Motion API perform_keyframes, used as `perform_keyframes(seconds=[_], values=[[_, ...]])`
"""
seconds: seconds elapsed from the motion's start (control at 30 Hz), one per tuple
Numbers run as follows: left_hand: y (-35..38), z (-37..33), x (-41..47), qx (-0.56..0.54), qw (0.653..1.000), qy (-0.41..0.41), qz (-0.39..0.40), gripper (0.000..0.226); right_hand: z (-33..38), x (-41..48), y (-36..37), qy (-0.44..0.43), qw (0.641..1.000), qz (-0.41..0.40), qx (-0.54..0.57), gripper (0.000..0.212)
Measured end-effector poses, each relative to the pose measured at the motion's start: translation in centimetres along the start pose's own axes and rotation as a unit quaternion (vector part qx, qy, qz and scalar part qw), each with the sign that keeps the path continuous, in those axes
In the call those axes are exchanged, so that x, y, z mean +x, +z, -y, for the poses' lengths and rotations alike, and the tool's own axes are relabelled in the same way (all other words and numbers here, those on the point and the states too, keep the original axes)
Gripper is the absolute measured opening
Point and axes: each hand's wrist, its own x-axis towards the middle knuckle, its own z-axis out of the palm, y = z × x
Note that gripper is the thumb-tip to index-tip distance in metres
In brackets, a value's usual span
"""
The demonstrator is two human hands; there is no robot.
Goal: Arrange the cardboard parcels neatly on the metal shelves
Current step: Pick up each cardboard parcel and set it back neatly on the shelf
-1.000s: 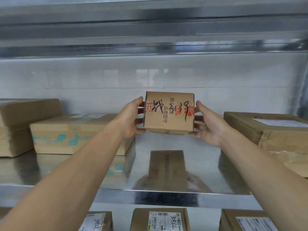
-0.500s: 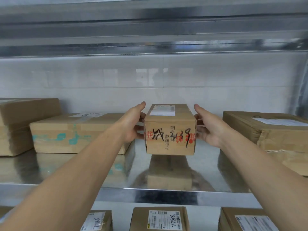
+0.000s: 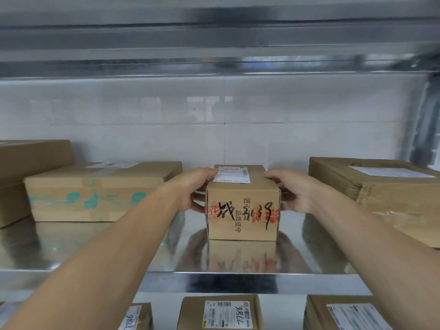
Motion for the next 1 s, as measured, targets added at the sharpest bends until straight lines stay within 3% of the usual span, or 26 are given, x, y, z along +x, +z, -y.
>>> perform_keyframes(seconds=[0.23,0.43,1.0], values=[[0.2,-0.9,0.8,0.047,0.998,-0.045,0.007,0.032,1.2,0.6,0.2,0.039,0.997,0.035,-0.060,0.023],[0.1,-1.6,1.7,0.072,0.994,-0.061,0.049,0.034,1.9,2.4,0.5,0.090,0.984,0.078,-0.133,0.044],[0.7,-1.8,2.0,0.103,0.990,-0.079,0.054,0.023,2.5,2.3,1.5,0.110,0.976,0.072,-0.171,0.032]])
